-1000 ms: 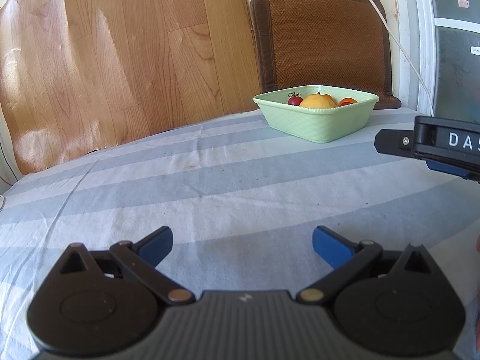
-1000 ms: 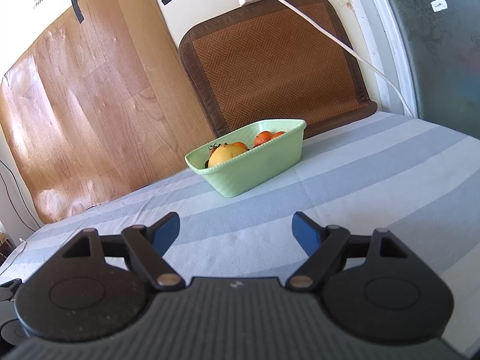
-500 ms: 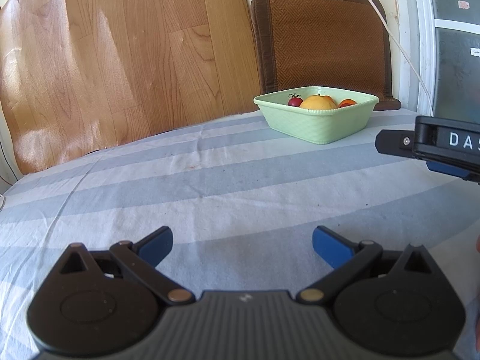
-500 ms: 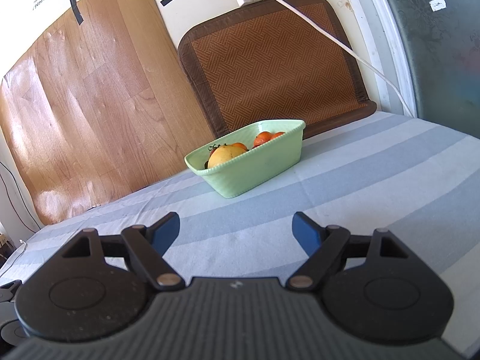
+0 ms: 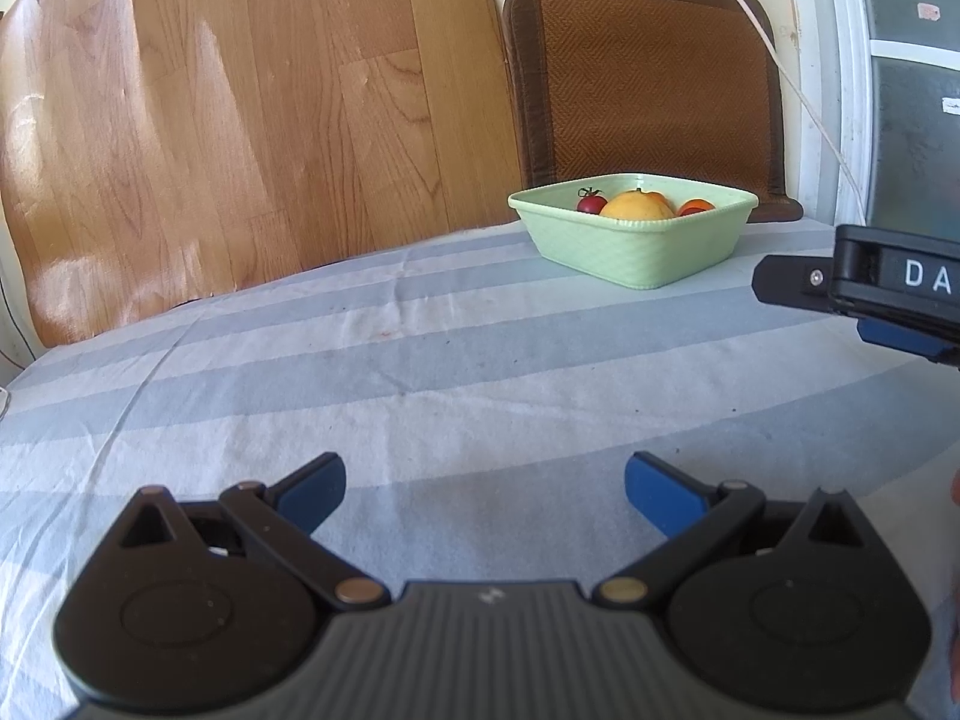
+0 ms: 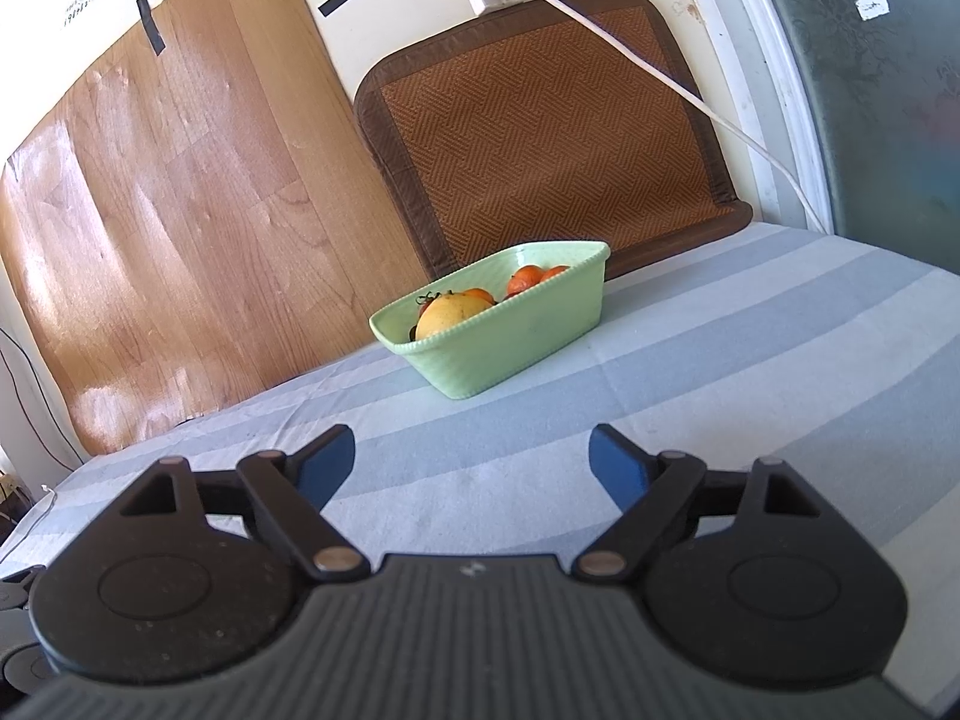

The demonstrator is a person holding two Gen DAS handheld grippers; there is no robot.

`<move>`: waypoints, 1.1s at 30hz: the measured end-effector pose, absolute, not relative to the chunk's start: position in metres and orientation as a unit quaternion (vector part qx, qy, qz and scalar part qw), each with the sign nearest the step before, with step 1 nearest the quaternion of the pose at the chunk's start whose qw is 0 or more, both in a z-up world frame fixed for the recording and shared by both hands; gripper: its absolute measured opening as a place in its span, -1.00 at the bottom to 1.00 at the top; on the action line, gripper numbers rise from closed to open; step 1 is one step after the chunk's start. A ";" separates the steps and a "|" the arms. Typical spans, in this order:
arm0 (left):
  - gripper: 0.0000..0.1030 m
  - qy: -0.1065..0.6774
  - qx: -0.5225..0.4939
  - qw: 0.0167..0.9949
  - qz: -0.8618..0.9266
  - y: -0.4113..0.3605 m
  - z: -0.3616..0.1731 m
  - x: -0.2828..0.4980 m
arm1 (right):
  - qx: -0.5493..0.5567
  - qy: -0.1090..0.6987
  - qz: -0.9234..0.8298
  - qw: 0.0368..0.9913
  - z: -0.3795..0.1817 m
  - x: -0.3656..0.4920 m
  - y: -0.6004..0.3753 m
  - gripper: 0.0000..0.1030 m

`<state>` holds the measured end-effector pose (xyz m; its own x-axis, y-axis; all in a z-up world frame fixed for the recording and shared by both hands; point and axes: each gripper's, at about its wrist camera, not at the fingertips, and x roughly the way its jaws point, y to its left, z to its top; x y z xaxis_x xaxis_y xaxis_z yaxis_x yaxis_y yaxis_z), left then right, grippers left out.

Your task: Organize fruits

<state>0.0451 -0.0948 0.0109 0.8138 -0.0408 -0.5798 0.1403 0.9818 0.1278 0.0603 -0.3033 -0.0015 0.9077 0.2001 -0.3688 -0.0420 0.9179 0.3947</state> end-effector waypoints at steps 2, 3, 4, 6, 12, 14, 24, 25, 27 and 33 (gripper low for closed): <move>1.00 0.304 0.078 0.948 -0.046 -0.094 0.011 0.045 | 0.196 0.205 0.062 0.957 -0.002 0.060 -0.304 0.72; 1.00 0.305 0.077 0.948 -0.046 -0.094 0.010 0.046 | 0.198 0.205 0.062 0.957 -0.002 0.060 -0.304 0.73; 1.00 0.306 0.075 0.948 -0.046 -0.094 0.010 0.047 | 0.200 0.205 0.062 0.956 -0.002 0.060 -0.304 0.73; 1.00 0.309 0.070 0.947 -0.047 -0.094 0.010 0.047 | 0.203 0.206 0.061 0.955 -0.002 0.060 -0.305 0.74; 1.00 0.311 0.066 0.947 -0.046 -0.094 0.010 0.047 | 0.204 0.207 0.060 0.955 -0.003 0.061 -0.305 0.75; 1.00 0.310 0.066 0.947 -0.046 -0.094 0.009 0.047 | 0.204 0.207 0.060 0.955 -0.003 0.061 -0.305 0.75; 1.00 0.310 0.067 0.947 -0.046 -0.096 0.010 0.045 | 0.205 0.207 0.061 0.955 -0.004 0.061 -0.306 0.75; 1.00 0.310 0.066 0.947 -0.046 -0.096 0.010 0.045 | 0.205 0.207 0.061 0.955 -0.004 0.061 -0.306 0.75; 1.00 0.310 0.067 0.947 -0.046 -0.096 0.010 0.046 | 0.205 0.207 0.061 0.955 -0.004 0.061 -0.306 0.75; 1.00 0.308 0.068 0.948 -0.045 -0.097 0.009 0.046 | 0.205 0.207 0.060 0.955 -0.004 0.061 -0.306 0.75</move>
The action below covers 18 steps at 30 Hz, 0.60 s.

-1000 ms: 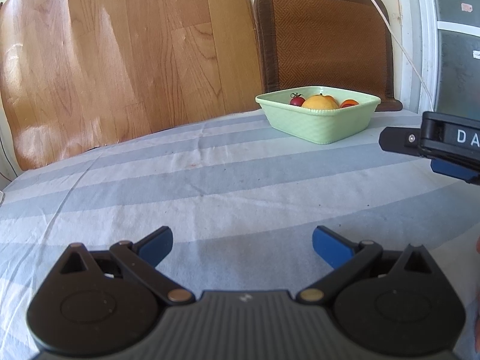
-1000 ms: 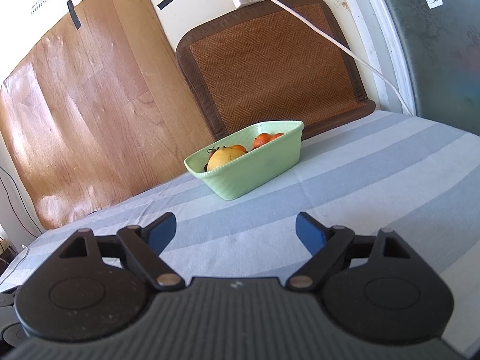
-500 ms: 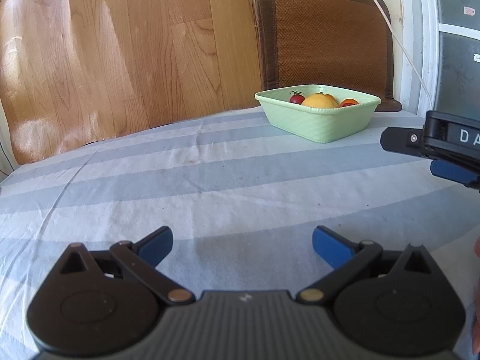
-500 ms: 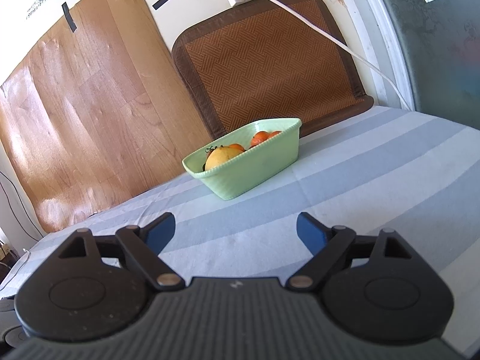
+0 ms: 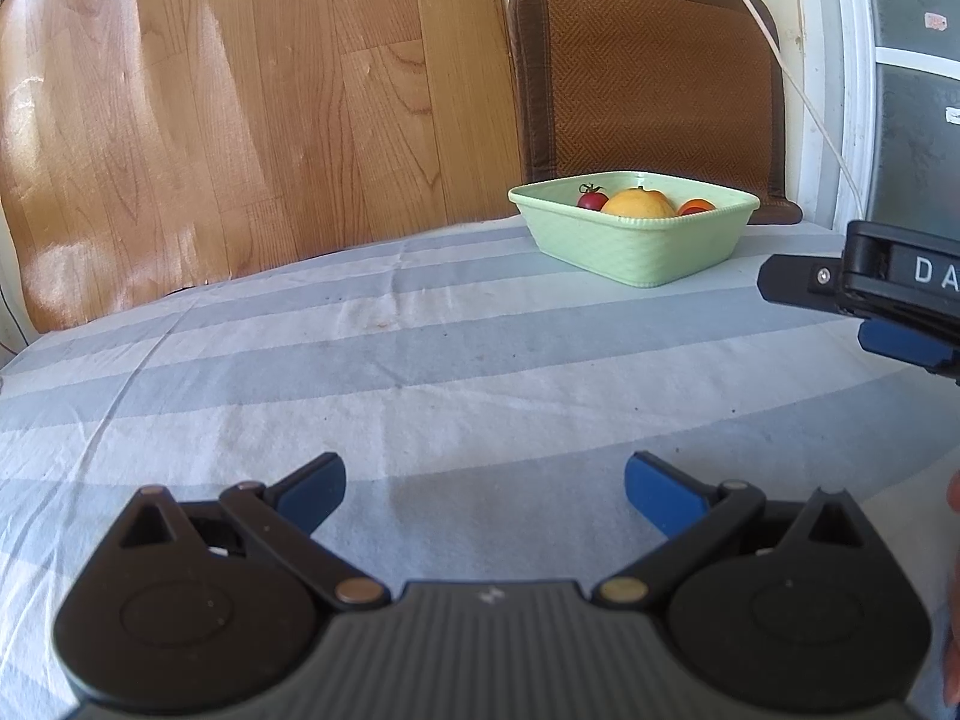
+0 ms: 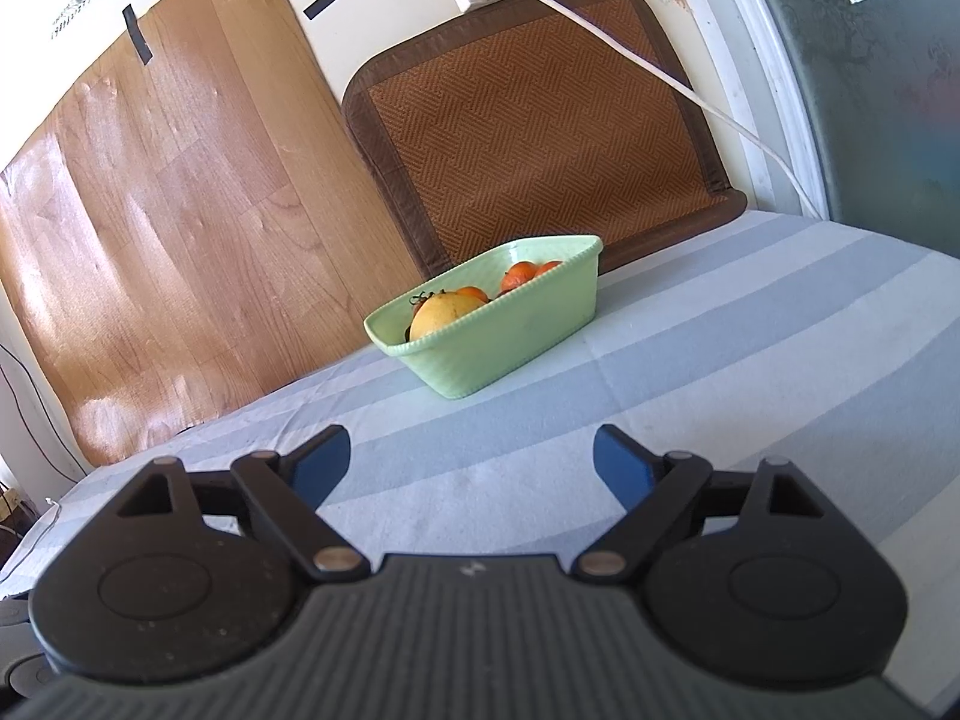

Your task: Organize fruits

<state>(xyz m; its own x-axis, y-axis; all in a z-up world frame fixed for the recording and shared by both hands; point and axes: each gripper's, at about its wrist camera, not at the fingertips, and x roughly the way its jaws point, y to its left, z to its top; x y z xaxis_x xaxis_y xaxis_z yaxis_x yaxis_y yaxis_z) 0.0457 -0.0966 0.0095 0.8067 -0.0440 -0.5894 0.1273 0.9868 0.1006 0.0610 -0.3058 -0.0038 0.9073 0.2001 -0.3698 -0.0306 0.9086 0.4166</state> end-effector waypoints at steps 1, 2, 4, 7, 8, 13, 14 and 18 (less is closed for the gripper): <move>1.00 0.307 0.068 0.948 -0.045 -0.097 0.010 0.045 | 0.205 0.207 0.061 0.955 -0.004 0.061 -0.306 0.75; 1.00 0.307 0.068 0.948 -0.044 -0.097 0.010 0.046 | 0.205 0.207 0.061 0.955 -0.004 0.061 -0.306 0.75; 1.00 0.306 0.069 0.949 -0.045 -0.097 0.010 0.045 | 0.205 0.206 0.061 0.955 -0.004 0.061 -0.306 0.75; 1.00 0.303 0.070 0.949 -0.045 -0.098 0.010 0.045 | 0.204 0.206 0.060 0.955 -0.004 0.061 -0.305 0.75; 1.00 0.302 0.072 0.950 -0.045 -0.098 0.010 0.044 | 0.205 0.206 0.060 0.955 -0.004 0.061 -0.305 0.75; 1.00 0.298 0.075 0.950 -0.044 -0.099 0.010 0.042 | 0.205 0.206 0.060 0.955 -0.003 0.060 -0.305 0.75; 1.00 0.299 0.075 0.950 -0.044 -0.098 0.010 0.043 | 0.205 0.206 0.060 0.955 -0.003 0.061 -0.305 0.75; 1.00 0.298 0.074 0.951 -0.043 -0.098 0.010 0.043 | 0.205 0.206 0.060 0.955 -0.003 0.060 -0.305 0.75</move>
